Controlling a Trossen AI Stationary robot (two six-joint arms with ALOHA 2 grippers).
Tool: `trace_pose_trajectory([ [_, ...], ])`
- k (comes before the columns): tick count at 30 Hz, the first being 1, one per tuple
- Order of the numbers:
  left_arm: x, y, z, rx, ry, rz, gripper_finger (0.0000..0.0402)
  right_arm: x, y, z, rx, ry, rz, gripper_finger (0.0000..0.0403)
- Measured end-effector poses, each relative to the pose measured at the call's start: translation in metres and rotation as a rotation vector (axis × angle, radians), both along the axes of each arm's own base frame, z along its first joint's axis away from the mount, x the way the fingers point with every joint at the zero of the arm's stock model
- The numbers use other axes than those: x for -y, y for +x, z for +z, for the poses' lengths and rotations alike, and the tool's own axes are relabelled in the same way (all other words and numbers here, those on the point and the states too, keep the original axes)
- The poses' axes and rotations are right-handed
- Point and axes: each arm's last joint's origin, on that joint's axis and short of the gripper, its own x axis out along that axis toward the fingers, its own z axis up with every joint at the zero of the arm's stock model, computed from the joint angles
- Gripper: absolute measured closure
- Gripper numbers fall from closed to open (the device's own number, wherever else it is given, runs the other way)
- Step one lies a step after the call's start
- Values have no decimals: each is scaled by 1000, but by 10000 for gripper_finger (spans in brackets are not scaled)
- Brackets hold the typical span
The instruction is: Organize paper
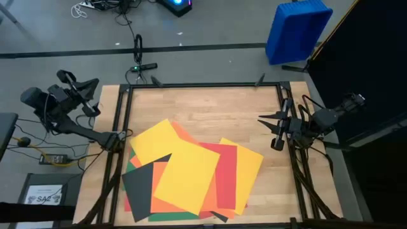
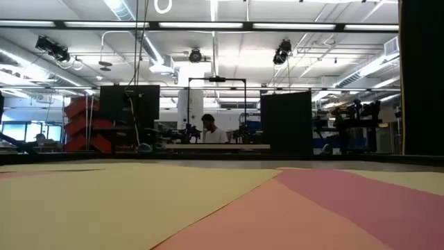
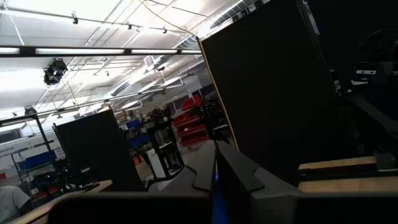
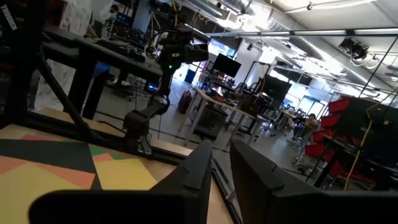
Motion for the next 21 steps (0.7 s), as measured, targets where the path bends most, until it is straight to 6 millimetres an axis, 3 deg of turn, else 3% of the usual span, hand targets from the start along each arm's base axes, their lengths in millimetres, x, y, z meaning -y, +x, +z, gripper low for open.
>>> trace_pose_trajectory([
  [21, 0, 0, 0, 0, 0, 0, 401, 0, 0, 0, 0, 0, 0, 375],
])
